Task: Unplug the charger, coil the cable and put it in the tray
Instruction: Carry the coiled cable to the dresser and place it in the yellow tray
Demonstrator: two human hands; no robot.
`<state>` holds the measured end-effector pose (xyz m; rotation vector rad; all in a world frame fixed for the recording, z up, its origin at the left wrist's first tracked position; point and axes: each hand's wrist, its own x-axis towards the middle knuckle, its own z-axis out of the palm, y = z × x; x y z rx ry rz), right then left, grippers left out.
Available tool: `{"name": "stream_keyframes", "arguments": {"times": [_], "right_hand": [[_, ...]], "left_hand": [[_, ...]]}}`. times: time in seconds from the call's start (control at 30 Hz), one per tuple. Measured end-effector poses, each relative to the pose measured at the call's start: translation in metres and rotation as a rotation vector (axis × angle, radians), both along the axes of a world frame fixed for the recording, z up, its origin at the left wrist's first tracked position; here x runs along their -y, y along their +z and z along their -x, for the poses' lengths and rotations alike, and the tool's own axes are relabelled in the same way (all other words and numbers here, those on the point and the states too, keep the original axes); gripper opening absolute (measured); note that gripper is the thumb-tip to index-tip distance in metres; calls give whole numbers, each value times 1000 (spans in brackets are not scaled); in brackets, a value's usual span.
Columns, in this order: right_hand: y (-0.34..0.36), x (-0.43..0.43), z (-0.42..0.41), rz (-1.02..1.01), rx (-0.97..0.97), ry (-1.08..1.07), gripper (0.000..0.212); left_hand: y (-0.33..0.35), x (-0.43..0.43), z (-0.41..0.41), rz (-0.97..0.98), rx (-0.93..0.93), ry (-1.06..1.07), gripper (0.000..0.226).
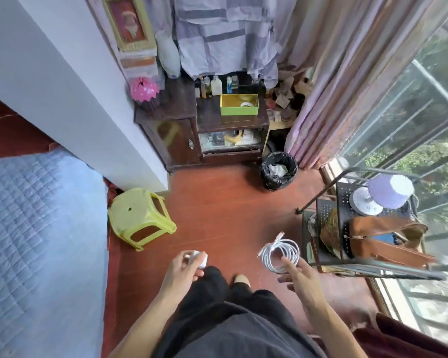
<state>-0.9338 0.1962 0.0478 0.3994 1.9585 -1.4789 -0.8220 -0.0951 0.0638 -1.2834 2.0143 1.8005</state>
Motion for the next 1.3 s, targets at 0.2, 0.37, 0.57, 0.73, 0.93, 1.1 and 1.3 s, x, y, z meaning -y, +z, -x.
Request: {"name": "stream_keyframes", "arguments": {"times": [0.2, 0.37, 0.57, 0.73, 0.93, 1.1, 1.3], "right_hand": [[3, 54, 90, 34, -16, 13, 17], [-7, 101, 155, 34, 18, 4, 18], [-2, 145, 236, 9, -9, -38, 16], [1, 161, 305, 26, -7, -138, 16], [-17, 170, 396, -9, -6, -179, 14], [-24, 171, 473, -47, 56, -154, 20], [-5, 196, 561, -50, 26, -54, 19]], "left_hand": [[-14, 40, 64, -39, 19, 89, 19], [-32, 91, 125, -51, 49, 112, 20], [-30, 156, 226, -55, 60, 5, 20], [-17, 186, 325, -52, 4, -42, 15], [-17, 193, 431, -51, 2, -77, 16], [-23, 189, 497, -29, 67, -92, 20], [-18, 200, 571, -15, 58, -79, 36]]}}
